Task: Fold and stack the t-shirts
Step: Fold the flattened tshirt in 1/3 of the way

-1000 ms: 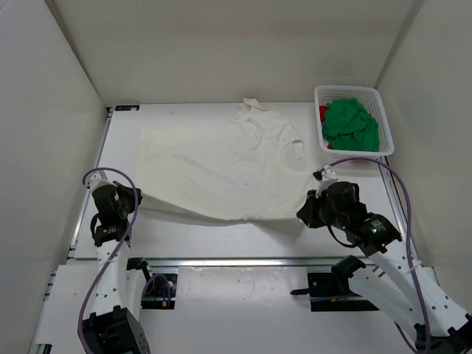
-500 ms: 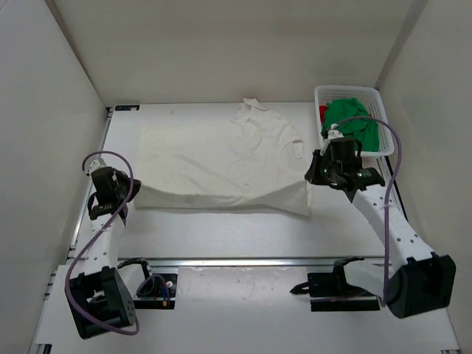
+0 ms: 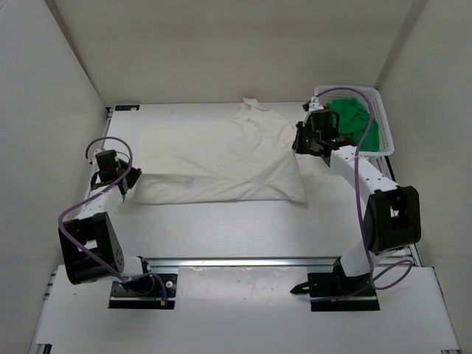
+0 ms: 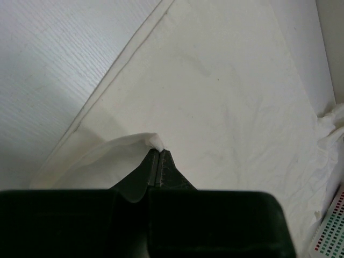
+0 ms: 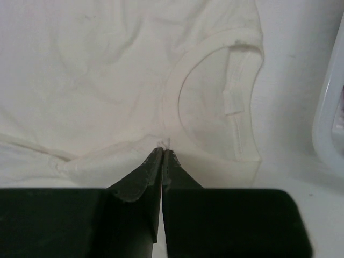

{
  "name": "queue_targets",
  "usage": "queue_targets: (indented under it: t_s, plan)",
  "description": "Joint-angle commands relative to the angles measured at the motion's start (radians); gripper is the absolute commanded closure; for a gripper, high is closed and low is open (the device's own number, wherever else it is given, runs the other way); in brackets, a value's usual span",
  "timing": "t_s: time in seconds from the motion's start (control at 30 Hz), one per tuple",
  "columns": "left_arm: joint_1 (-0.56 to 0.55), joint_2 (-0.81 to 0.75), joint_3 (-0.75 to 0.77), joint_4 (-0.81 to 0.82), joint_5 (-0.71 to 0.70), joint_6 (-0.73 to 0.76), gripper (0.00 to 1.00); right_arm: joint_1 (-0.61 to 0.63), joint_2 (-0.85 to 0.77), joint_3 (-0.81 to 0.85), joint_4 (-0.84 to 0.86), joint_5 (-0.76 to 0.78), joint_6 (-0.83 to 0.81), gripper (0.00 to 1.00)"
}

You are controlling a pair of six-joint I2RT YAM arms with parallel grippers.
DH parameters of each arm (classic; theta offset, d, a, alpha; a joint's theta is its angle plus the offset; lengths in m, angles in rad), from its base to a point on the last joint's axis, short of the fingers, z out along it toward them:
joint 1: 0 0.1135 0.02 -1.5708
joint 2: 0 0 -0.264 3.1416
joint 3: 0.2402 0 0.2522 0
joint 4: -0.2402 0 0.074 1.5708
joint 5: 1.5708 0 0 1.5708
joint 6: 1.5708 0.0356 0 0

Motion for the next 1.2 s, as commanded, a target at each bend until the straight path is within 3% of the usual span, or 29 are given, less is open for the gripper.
queue_targets:
  t_s: [0.0,0.23,0.27,0.3,0.43,0.6,0.67,0.73,0.8,0.9,1.03,1.1,1.17]
  plan:
    - [0.010,0.019,0.042,0.053,-0.034,-0.020,1.00,-0.020,0.059,0.093,0.130,0.022,-0.039,1.00]
    - [0.007,0.038,0.029,0.132,-0.057,-0.038,1.00,-0.056,0.153,0.108,0.241,-0.020,-0.037,0.99]
    - [0.005,0.039,0.034,0.131,-0.459,-0.035,1.00,-0.060,0.166,0.113,0.255,-0.030,-0.030,1.00]
    - [0.002,0.047,0.037,0.128,-0.088,-0.029,1.00,-0.060,0.186,0.111,0.273,-0.055,-0.031,0.99]
    - [0.037,0.122,0.054,0.094,-0.034,-0.038,0.97,-0.044,0.277,0.209,0.233,-0.043,-0.049,1.00]
    - [0.062,0.150,0.049,0.093,0.012,-0.023,0.63,-0.012,0.372,0.324,0.155,0.012,-0.065,0.99]
    - [0.082,0.110,0.043,0.088,0.014,-0.029,0.60,-0.004,0.367,0.355,0.135,0.028,-0.066,0.93]
    - [0.094,0.060,0.026,0.073,0.010,-0.003,0.59,-0.001,0.342,0.370,0.112,0.054,-0.062,0.78]
    - [0.094,-0.025,-0.001,0.019,-0.011,0.020,0.58,-0.001,0.294,0.360,0.075,0.092,-0.039,0.75]
    - [0.099,-0.126,-0.096,0.001,0.016,0.034,0.58,0.006,0.147,0.184,0.090,0.129,0.018,0.74]
    - [0.093,-0.179,-0.213,0.008,0.056,0.026,0.57,-0.017,-0.092,-0.157,0.237,0.065,0.134,1.00]
    - [0.102,-0.154,-0.248,0.025,0.078,0.028,0.56,-0.049,-0.152,-0.328,0.296,0.048,0.171,0.99]
    - [0.114,-0.124,-0.264,0.028,0.099,0.006,0.56,-0.073,-0.185,-0.385,0.320,0.026,0.176,0.96]
